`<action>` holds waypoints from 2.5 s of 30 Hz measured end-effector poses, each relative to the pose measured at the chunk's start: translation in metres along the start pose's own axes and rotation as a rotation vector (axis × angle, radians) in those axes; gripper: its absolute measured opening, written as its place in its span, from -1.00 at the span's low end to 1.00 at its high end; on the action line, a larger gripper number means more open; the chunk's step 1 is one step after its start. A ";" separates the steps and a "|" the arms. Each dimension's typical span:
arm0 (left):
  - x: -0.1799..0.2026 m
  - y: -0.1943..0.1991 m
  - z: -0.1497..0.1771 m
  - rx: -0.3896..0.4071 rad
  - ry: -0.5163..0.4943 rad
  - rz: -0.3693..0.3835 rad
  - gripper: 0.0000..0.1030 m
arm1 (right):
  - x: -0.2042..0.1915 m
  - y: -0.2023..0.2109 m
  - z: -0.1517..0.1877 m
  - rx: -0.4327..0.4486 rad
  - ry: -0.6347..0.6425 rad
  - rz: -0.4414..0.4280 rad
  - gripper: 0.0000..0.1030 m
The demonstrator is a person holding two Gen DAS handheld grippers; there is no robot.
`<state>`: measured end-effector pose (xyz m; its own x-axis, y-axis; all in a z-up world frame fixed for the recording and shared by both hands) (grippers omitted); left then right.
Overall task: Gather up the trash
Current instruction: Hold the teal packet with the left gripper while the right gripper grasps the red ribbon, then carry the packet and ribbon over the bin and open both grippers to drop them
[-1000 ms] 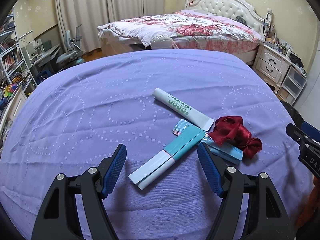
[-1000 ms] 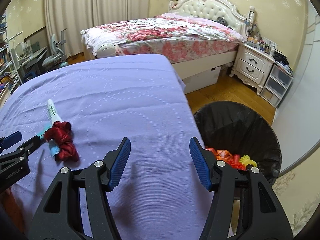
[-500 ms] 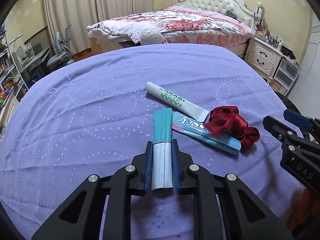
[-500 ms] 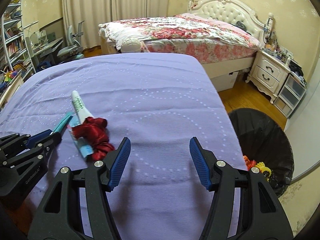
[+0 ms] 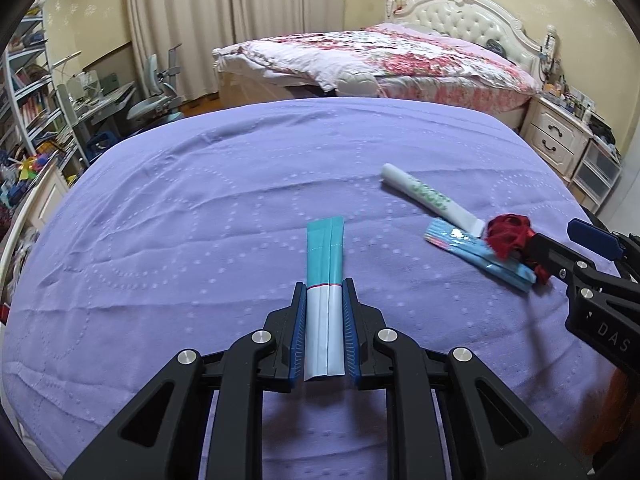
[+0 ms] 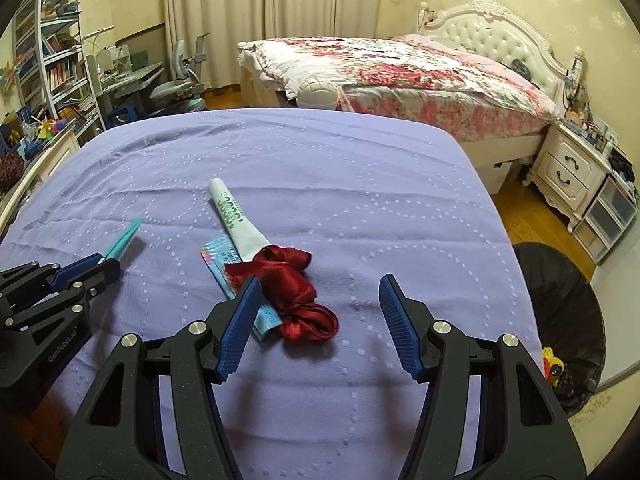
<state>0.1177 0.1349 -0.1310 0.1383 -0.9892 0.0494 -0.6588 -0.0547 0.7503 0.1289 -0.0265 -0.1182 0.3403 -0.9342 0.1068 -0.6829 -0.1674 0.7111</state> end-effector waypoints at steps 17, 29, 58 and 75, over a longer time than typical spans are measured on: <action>-0.041 0.002 0.003 0.005 0.086 -0.020 -0.64 | -0.011 -0.022 0.005 -0.079 0.006 -0.012 -0.47; -0.043 0.003 0.001 0.013 0.091 -0.021 -0.64 | 0.019 -0.019 0.011 -0.084 -0.044 0.040 -0.56; -0.033 0.009 -0.004 0.038 0.089 -0.019 -0.64 | 0.042 -0.007 0.015 -0.049 -0.106 0.043 -0.58; 0.082 0.029 -0.043 0.120 -0.043 0.128 -0.64 | 0.142 0.039 0.022 0.030 -0.237 0.216 -0.58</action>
<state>0.1416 0.0578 -0.0774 0.0173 -0.9938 0.1094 -0.7532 0.0591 0.6552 0.1365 -0.1722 -0.0910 0.0280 -0.9959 0.0861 -0.7426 0.0369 0.6687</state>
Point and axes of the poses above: each gripper's, at about its wrist camera, not at the fingertips, and y roughly against the way its jaws point, x to its right, z to its underside, the point moved 10 cm from there along -y, roughly the way its jaws point, and after that the axes turned 7 degrees about y, right-handed, at the moved point
